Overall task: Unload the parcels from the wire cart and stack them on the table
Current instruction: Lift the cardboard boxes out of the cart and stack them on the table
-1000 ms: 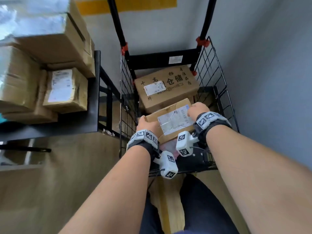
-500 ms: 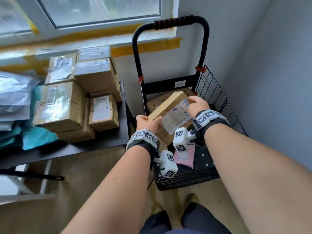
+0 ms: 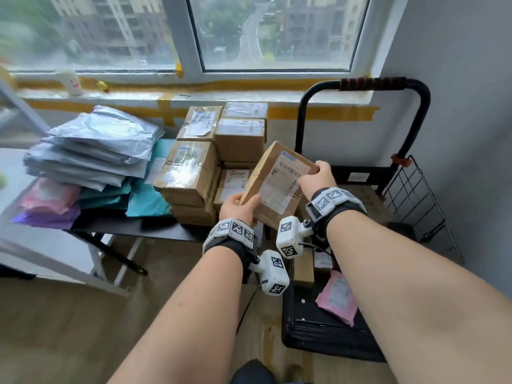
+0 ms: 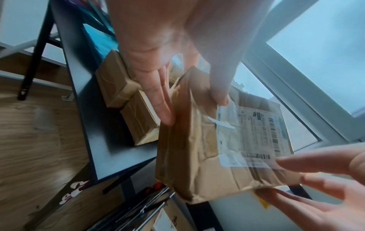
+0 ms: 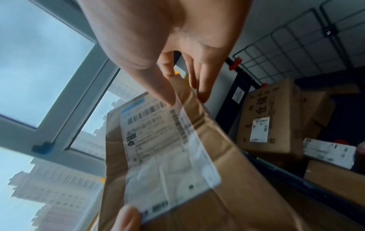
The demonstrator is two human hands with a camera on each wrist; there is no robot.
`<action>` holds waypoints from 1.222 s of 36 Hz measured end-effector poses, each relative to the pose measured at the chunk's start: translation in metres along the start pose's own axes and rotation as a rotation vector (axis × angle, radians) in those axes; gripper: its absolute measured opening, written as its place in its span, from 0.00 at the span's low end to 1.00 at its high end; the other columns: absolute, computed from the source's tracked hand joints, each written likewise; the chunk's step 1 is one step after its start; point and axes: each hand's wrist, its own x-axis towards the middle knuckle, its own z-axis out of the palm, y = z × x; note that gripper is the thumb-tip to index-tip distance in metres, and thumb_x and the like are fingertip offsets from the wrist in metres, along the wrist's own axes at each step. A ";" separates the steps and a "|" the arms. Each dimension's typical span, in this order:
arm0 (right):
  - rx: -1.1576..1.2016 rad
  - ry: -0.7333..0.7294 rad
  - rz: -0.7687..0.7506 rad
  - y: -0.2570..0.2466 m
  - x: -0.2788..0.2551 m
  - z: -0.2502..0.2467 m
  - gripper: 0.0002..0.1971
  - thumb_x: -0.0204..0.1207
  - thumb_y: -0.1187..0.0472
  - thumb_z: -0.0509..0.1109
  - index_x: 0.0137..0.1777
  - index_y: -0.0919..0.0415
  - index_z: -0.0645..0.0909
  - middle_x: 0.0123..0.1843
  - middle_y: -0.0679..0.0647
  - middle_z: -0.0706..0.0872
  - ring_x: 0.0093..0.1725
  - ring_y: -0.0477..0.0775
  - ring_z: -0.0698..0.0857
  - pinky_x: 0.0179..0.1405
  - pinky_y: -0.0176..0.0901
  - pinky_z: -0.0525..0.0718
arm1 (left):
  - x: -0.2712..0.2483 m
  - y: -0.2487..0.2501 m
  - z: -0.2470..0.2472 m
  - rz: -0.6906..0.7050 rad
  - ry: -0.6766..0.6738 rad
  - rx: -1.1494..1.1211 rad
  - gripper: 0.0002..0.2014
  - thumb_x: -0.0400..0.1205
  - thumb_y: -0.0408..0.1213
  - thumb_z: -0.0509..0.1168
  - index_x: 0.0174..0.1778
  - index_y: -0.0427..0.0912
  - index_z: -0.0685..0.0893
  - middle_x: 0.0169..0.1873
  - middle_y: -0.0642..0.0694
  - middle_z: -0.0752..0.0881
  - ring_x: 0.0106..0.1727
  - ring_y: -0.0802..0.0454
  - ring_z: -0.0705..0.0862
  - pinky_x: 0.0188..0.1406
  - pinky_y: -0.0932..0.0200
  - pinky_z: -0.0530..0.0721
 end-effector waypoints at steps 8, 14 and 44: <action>-0.053 -0.295 0.074 -0.008 -0.017 0.065 0.30 0.67 0.56 0.75 0.70 0.58 0.74 0.61 0.56 0.85 0.57 0.60 0.85 0.62 0.57 0.84 | 0.027 -0.008 -0.031 -0.062 0.117 -0.060 0.35 0.63 0.64 0.71 0.61 0.46 0.80 0.51 0.44 0.86 0.46 0.44 0.87 0.47 0.44 0.89; -0.055 -0.317 0.055 -0.023 -0.015 0.086 0.26 0.71 0.56 0.73 0.70 0.55 0.76 0.63 0.54 0.84 0.59 0.59 0.84 0.63 0.57 0.83 | 0.053 -0.005 -0.052 -0.078 0.050 0.147 0.32 0.72 0.65 0.63 0.64 0.46 0.77 0.49 0.44 0.85 0.44 0.41 0.89 0.51 0.42 0.87; -0.106 -0.205 0.187 -0.023 0.022 0.142 0.13 0.61 0.60 0.68 0.46 0.62 0.80 0.51 0.63 0.87 0.49 0.66 0.88 0.52 0.62 0.88 | 0.112 0.021 -0.098 0.357 0.139 1.050 0.17 0.83 0.47 0.56 0.63 0.44 0.79 0.65 0.44 0.78 0.69 0.43 0.72 0.72 0.44 0.68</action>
